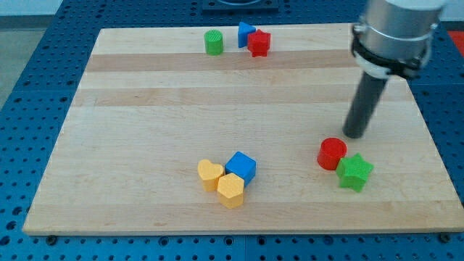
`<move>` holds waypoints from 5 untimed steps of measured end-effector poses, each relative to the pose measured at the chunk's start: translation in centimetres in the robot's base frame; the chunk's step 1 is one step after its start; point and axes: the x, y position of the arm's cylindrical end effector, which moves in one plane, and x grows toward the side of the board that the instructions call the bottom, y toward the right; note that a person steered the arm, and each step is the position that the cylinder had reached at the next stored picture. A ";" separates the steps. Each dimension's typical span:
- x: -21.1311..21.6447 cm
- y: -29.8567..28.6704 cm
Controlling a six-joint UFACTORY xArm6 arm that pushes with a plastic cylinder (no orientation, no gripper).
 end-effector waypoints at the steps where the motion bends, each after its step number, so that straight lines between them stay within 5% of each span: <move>1: 3.9 2.3; 3: 9.4 2.3; 5: 9.1 -1.7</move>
